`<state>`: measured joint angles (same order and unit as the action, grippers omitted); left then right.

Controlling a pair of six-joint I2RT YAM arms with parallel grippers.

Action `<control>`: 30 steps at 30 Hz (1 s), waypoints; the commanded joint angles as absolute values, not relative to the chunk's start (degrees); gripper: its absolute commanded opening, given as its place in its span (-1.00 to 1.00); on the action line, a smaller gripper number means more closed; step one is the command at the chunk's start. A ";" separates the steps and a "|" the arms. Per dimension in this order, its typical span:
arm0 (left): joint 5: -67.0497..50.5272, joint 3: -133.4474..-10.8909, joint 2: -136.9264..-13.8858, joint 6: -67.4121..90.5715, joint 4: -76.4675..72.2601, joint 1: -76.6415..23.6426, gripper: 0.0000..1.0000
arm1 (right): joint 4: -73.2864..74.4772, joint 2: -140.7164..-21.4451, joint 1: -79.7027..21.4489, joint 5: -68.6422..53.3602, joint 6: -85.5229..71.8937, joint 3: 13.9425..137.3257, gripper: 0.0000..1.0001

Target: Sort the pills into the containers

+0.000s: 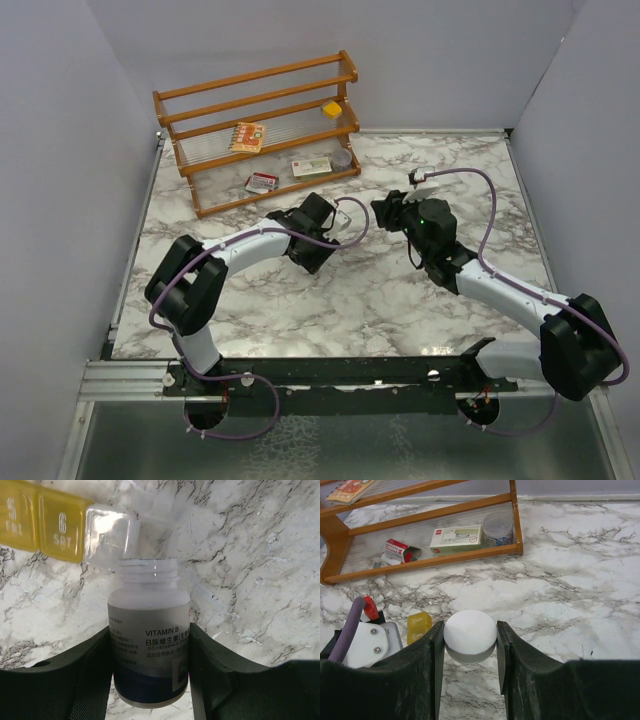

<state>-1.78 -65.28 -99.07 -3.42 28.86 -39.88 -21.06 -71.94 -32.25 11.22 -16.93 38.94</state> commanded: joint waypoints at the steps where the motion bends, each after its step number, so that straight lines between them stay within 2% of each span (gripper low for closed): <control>1: 0.25 -67.70 -99.80 -4.22 31.45 -40.34 -1.00 | -22.85 -70.41 -32.17 11.16 -17.09 38.50 -0.98; 30: 2.38 -74.31 -103.40 -6.11 38.38 -41.61 -1.00 | -22.76 -69.97 -32.16 11.33 -17.18 37.89 -0.98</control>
<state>0.80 -72.14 -102.43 -4.97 36.03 -41.36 -21.06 -71.59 -32.25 11.22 -16.93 38.76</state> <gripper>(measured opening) 0.544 0.397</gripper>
